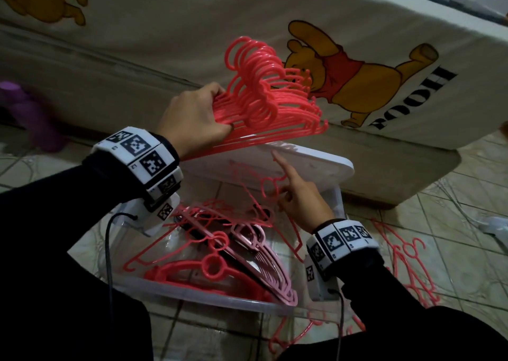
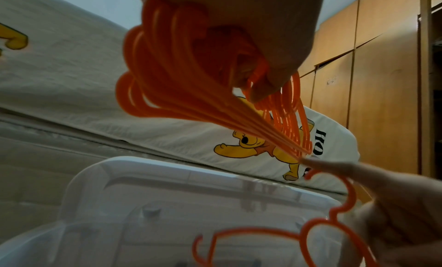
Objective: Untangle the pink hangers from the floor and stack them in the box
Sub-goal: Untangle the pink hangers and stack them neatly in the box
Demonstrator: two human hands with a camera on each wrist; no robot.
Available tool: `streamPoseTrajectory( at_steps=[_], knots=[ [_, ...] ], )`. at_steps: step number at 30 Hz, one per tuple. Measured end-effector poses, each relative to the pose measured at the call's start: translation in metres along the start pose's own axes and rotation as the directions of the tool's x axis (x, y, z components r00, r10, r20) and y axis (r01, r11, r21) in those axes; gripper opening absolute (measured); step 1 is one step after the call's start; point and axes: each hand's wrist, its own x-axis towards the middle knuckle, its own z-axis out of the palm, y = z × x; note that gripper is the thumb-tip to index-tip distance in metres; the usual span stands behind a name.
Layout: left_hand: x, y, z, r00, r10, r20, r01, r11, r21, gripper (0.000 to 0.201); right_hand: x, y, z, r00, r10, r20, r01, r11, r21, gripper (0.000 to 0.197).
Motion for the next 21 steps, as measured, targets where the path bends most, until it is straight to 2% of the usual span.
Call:
streamPoseTrajectory(
  at_steps=[3,5,6,9,10,14,15,17,18,21],
  knots=[
    [0.002,-0.003,0.001,1.000,-0.024,-0.017,0.024,1.000,0.000,0.057,0.002,-0.003,-0.008,0.993,-0.050,-0.105,0.057,0.996,0.064,0.116],
    [0.003,-0.003,0.001,0.999,-0.045,-0.019,0.045,0.999,-0.017,0.059,0.002,-0.005,-0.012,0.991,-0.010,-0.135,0.030,0.988,0.150,0.115],
    [0.003,-0.002,0.001,0.998,-0.053,-0.015,0.053,0.998,-0.023,0.061,0.001,-0.007,-0.014,0.992,0.018,-0.125,0.005,0.983,0.183,0.107],
    [0.004,-0.003,0.001,0.998,-0.057,0.019,0.058,0.998,-0.030,0.063,0.001,-0.016,-0.016,0.991,0.109,-0.077,-0.083,0.955,0.285,0.043],
    [0.005,-0.003,0.001,0.998,-0.057,0.029,0.058,0.998,-0.031,0.064,0.001,-0.018,-0.015,0.987,0.150,-0.057,-0.122,0.933,0.338,0.033],
    [0.003,-0.003,0.001,0.997,-0.062,0.035,0.063,0.997,-0.038,0.077,0.001,-0.024,-0.003,0.947,0.319,0.032,-0.272,0.744,0.610,0.028],
    [0.002,-0.002,0.001,0.997,-0.066,0.032,0.067,0.997,-0.040,0.080,0.000,-0.027,-0.001,0.940,0.338,0.054,-0.282,0.676,0.680,0.035],
    [0.001,-0.001,0.001,0.997,-0.071,0.036,0.072,0.997,-0.037,0.089,-0.001,-0.035,0.001,0.946,0.311,0.088,-0.249,0.527,0.813,0.051],
    [0.000,-0.001,0.001,0.997,-0.068,0.041,0.069,0.997,-0.035,0.093,-0.001,-0.038,0.001,0.959,0.269,0.087,-0.213,0.485,0.848,0.054],
    [0.000,-0.001,0.002,0.998,-0.043,0.052,0.045,0.999,-0.024,0.093,-0.002,-0.049,0.001,0.988,0.144,0.051,-0.116,0.494,0.862,0.043]
  ],
)
